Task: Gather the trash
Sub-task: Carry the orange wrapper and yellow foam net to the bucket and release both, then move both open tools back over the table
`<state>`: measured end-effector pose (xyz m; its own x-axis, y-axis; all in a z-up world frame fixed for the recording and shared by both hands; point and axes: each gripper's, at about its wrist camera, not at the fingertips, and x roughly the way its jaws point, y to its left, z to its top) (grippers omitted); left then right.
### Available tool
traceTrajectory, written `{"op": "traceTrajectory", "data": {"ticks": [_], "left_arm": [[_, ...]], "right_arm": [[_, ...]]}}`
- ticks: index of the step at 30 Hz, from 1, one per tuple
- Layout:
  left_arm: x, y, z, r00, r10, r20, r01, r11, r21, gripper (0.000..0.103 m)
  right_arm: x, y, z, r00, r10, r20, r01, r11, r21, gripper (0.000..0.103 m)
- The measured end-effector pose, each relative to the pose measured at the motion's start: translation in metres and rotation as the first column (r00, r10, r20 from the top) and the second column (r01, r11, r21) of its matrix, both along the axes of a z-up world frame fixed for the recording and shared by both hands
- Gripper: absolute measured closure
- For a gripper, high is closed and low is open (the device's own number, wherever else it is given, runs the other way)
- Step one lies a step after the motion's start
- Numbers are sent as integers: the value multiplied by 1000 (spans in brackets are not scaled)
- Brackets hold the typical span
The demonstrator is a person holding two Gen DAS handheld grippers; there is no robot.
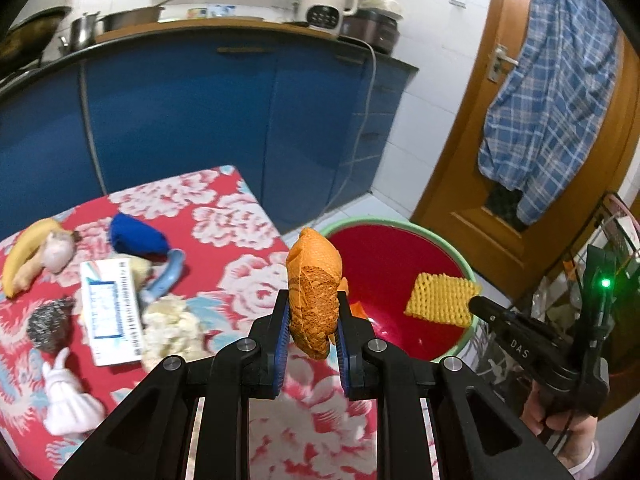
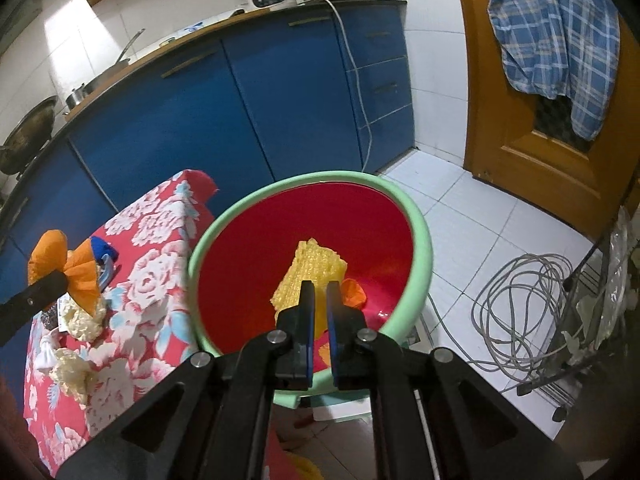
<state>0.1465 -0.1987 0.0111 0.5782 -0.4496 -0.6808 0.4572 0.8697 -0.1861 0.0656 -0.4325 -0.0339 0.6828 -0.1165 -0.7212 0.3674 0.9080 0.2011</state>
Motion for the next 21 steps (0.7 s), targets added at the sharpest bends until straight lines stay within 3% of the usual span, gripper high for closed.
{"op": "traceTrajectory", "data": {"ticks": [6,18,20,21], "left_arm": [[6,-24,-12,999,-42,-27,42,999,17,83],[14,-72,-34,990,-133,-55,135,989,52,82],[15,-78,-37,989,-137,-63,141,988,59,77],[16,-80,-38,989,-135,-67,139,988,63,67]], "right_arm": [[-1,-12,-6,1000,-16,3,16,1000,21,81],[-14,-28,-7,998,-57,3,57,998,28,79],[-17,-29,-6,998,-64,2,64,998,28,79],[-18,-30,-5,998,-66,3,65,997,29,79]]}}
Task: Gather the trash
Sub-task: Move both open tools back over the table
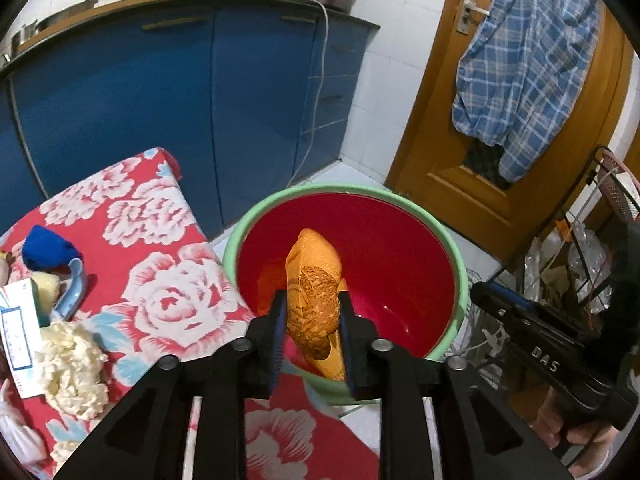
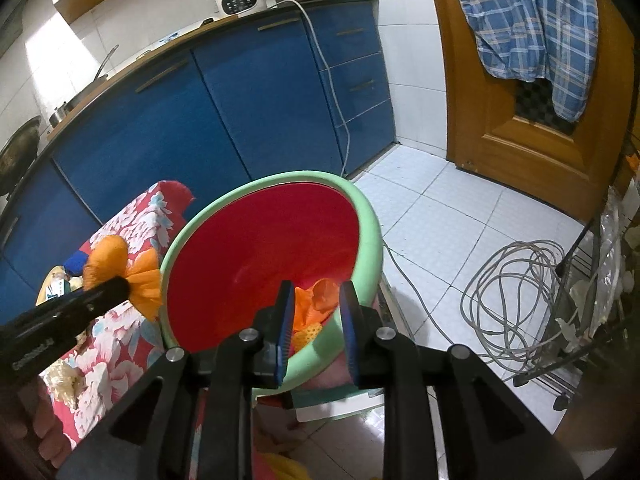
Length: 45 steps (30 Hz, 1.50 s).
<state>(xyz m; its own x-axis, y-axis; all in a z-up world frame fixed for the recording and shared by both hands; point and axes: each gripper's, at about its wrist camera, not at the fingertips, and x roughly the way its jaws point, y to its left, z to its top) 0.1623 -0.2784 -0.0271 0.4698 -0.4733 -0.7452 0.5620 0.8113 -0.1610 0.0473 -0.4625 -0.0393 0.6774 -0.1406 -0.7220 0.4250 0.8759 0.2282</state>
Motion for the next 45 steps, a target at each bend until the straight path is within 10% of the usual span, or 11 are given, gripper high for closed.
{"op": "traceTrajectory", "data": {"ticks": [3,25,45], "left_arm": [[0,-2,0,1000,8,4,-8,1000,-2,55],[-19,66,29,990,135,32,-134,990,-36,54],[-33,191,39,920,388,62,-387,922,-30,50]], "right_arm": [[-4,-1,1,1000,-4,4,4,1000,-1,78],[-18,43,30,996,72,60,-74,997,22,69],[-7,124,44,974,216,68,-218,975,31,61]]}}
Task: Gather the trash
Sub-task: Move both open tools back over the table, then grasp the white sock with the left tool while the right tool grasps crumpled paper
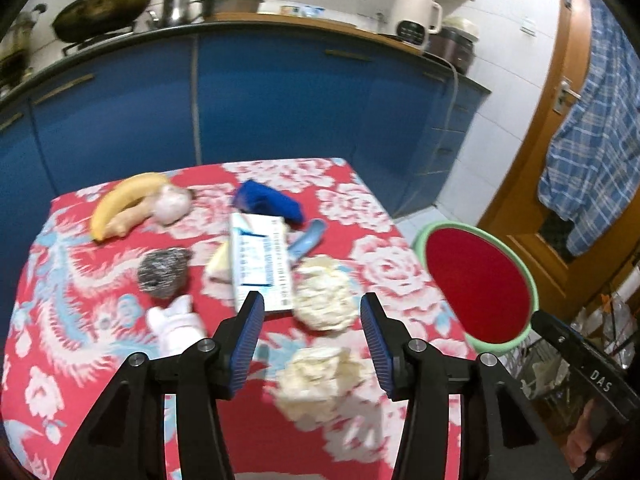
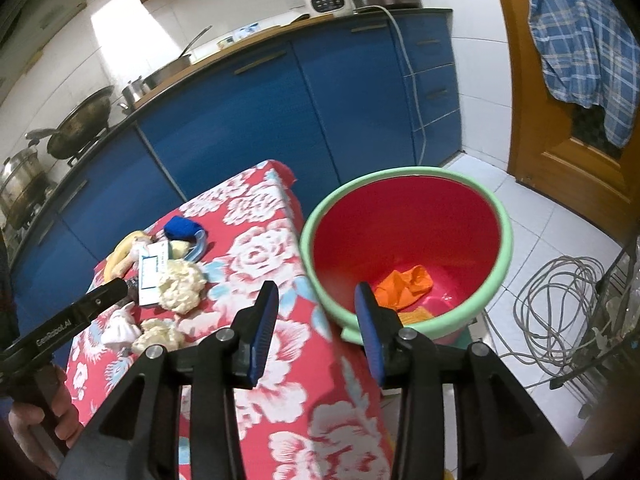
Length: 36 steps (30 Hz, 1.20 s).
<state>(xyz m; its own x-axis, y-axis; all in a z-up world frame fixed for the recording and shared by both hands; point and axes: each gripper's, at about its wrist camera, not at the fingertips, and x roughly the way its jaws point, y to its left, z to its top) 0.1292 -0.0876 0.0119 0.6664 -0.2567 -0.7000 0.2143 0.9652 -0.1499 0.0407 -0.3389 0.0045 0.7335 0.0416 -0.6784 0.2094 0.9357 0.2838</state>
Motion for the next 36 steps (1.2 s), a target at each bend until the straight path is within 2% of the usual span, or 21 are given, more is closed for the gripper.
{"op": "traceTrajectory", "data": {"ticks": [16,24,34,36], "left_arm": [[8,64,-29,985,165,-54,-163,986,26,42],[16,71,-48,979,181,-98,-177,983,45,42],[23,77,-66,974,167,-151,-169,986,-5,43],[23,78,-66,975,162,-150,-166,986,-15,48]], "right_arm": [[11,41,-4,997,64,-32,-64,998,-11,59],[16,55,-6,995,88,-47,-89,996,-23,59],[21,68,-12,992,105,-67,-107,994,-25,59],[23,73,-13,991,115,-70,-117,993,-28,59]]}}
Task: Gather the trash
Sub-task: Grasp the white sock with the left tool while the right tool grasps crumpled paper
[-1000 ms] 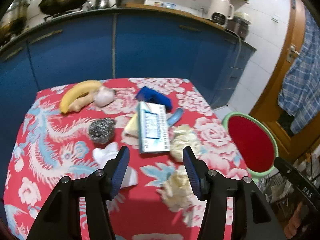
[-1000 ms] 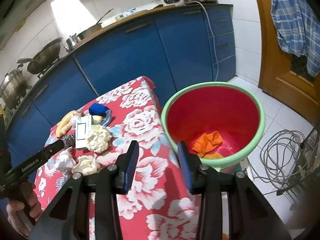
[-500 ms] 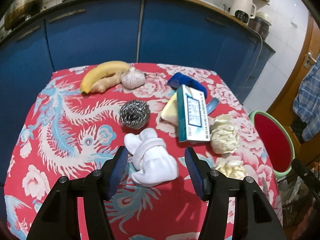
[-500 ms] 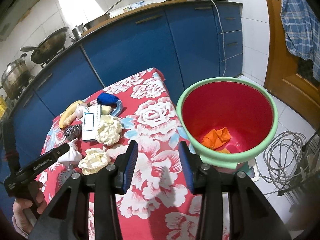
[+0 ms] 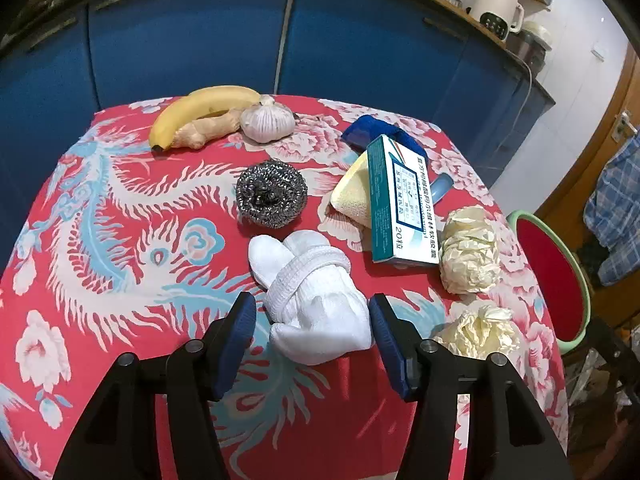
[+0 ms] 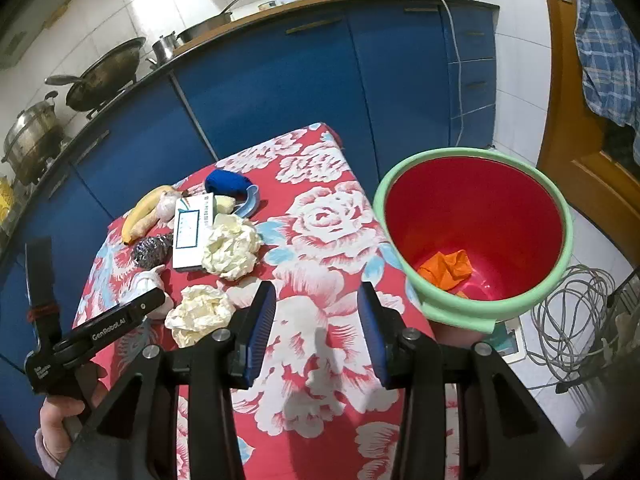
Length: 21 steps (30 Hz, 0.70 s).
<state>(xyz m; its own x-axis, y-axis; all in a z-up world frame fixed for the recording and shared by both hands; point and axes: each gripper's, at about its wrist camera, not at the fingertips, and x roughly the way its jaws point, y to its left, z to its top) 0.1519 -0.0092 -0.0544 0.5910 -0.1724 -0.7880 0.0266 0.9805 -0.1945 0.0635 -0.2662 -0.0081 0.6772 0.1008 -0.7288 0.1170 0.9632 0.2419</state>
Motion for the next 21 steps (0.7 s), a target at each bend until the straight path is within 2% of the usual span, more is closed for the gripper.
{"op": "traceTrajectory", "data": {"ticks": [5,8,19,21], "left_arm": [[-1,3,1,1000,-10,8,10,1000,-25,66],[-3,8,2,1000,-7,12,8,999,-43,72],[-19,29,22,997,37,74,-34,998,-47,73],[-21,33,24,996,42,78,-39,998,-49,73]], "right_arm": [[3,10,-2,1000,24,-7,-24,1000,0,59],[4,17,-3,999,41,-10,-41,999,0,59],[16,51,-10,992,123,-24,-122,992,25,58],[19,59,-12,990,140,-28,-139,990,27,54]]}}
